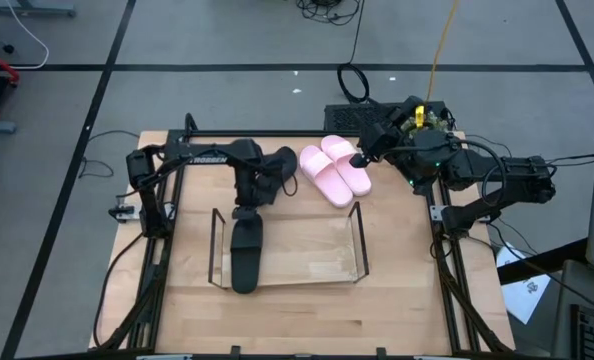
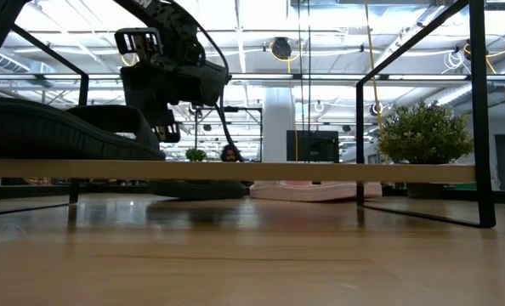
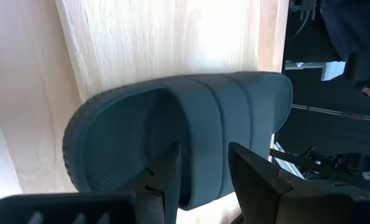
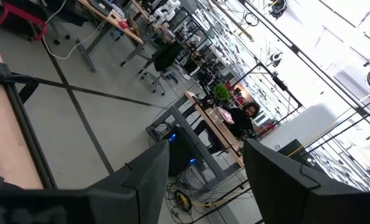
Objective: Pick and place slides into the shelf
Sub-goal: Put the left black slides on the shelf, then put the black slides on the shelf
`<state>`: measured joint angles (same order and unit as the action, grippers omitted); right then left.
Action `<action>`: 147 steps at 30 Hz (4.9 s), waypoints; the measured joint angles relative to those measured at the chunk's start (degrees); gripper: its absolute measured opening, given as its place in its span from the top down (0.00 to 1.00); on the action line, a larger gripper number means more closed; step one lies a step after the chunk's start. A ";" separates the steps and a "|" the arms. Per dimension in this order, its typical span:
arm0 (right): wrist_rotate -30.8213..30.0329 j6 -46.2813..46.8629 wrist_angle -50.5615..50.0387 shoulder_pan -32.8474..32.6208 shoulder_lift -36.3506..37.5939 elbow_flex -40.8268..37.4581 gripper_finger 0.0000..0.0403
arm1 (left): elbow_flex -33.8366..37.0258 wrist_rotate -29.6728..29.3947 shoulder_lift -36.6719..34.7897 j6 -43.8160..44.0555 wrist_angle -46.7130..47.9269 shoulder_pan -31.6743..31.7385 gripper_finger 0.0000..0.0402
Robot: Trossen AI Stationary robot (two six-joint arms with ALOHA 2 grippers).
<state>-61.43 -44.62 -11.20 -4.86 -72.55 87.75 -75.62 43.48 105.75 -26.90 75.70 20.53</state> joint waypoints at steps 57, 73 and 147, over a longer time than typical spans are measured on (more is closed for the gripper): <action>0.00 0.66 0.24 -1.25 0.00 -0.01 0.51 | 3.59 3.33 -0.04 -5.65 10.82 1.11 1.00; 0.00 0.57 0.23 -1.26 0.00 0.01 0.51 | 3.30 2.20 -0.04 -5.44 9.64 2.01 0.99; 0.00 0.89 0.20 -1.26 0.00 0.00 0.51 | 2.70 -4.57 -0.83 0.24 10.66 6.57 0.71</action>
<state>-61.43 -43.73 -11.00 -6.12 -72.55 87.76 -72.91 38.92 104.93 -26.66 86.36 27.10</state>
